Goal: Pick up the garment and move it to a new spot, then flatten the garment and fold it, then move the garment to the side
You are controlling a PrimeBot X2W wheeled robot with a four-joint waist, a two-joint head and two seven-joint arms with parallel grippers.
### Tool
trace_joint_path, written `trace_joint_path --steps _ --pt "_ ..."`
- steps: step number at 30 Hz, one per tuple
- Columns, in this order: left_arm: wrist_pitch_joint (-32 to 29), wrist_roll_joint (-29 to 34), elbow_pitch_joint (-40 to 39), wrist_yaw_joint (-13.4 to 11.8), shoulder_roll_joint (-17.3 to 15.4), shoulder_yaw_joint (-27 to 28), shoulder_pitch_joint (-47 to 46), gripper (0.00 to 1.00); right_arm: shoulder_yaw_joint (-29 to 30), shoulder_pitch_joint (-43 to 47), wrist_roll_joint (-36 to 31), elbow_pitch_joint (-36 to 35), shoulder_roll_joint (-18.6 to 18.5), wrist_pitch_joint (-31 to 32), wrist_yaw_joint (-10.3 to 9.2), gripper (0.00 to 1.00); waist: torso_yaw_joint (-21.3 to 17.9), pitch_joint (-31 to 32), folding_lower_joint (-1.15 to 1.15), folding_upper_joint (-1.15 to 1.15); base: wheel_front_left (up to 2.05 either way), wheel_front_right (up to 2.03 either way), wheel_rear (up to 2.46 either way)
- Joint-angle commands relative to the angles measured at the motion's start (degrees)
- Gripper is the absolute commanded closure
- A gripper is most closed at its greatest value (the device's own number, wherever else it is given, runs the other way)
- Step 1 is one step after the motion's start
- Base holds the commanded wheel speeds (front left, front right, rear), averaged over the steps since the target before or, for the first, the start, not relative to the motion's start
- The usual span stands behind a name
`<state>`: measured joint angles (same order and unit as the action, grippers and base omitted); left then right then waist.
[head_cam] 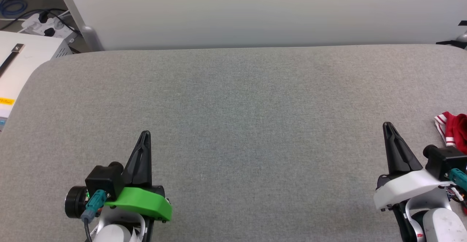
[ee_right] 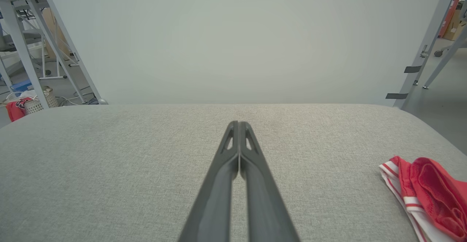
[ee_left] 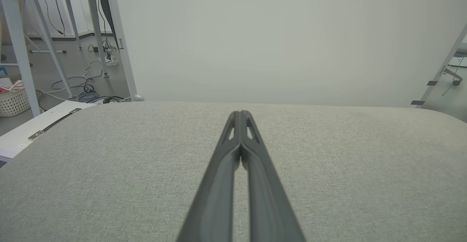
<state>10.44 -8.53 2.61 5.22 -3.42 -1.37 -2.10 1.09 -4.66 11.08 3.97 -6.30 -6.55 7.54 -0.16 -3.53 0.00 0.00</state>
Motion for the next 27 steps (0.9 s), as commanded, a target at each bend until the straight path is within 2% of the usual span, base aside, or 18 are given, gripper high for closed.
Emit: trace_joint_path --steps 1,27 --pt "-0.4 0.7 -0.4 -0.5 0.2 0.3 0.6 1.00 -0.2 1.2 -0.8 -0.4 0.1 0.3 -0.02 1.00 0.0 0.1 0.00 0.00 0.00 0.00 0.00" --pt "-3.4 3.1 -1.1 -1.9 0.3 0.6 1.1 1.00 -0.5 2.2 -3.9 -1.5 1.1 2.1 -0.03 1.00 0.0 1.1 0.00 0.00 0.00 0.00 0.00"
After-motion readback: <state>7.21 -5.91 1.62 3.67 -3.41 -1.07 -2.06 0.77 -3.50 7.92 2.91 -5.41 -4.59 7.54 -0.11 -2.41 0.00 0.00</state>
